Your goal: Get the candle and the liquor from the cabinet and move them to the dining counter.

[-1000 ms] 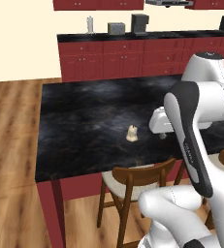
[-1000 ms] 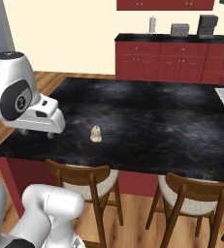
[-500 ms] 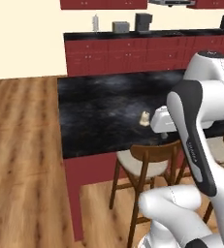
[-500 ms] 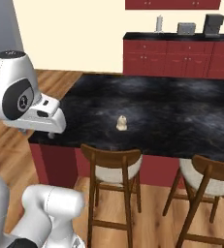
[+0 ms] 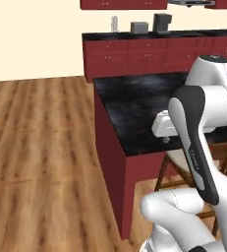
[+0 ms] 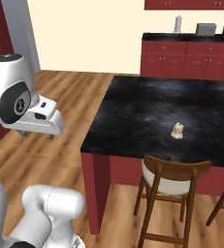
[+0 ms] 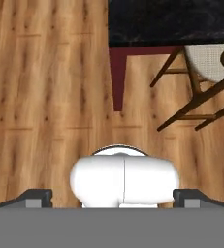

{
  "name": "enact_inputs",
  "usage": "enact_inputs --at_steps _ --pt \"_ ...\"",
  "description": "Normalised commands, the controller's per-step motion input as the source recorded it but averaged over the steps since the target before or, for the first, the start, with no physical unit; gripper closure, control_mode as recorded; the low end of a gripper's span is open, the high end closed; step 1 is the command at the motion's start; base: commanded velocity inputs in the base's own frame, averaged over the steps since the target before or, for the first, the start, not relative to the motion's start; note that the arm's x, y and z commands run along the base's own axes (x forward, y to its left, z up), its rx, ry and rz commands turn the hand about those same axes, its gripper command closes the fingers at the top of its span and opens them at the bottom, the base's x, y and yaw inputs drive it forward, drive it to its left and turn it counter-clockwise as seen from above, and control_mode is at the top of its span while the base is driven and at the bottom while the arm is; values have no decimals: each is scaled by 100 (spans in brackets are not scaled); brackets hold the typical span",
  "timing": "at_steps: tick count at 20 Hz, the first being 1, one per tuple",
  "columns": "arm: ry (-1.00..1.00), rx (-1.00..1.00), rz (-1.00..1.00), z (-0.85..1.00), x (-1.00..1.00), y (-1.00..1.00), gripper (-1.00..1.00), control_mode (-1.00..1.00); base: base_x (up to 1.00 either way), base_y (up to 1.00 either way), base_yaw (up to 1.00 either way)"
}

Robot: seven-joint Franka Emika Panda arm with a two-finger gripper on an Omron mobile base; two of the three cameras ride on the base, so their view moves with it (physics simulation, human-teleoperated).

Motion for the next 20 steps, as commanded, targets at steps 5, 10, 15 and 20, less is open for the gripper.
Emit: enact_inputs --at_steps 5,10,15,20 --pt "0 0 0 0 0 0 -100 100 66 100 0" --pt "0 0 0 0 0 0 -100 100 87 100 0" --pt "0 0 0 0 0 0 -100 100 100 100 -4" --pt "0 0 0 0 0 0 -100 100 100 82 -12"
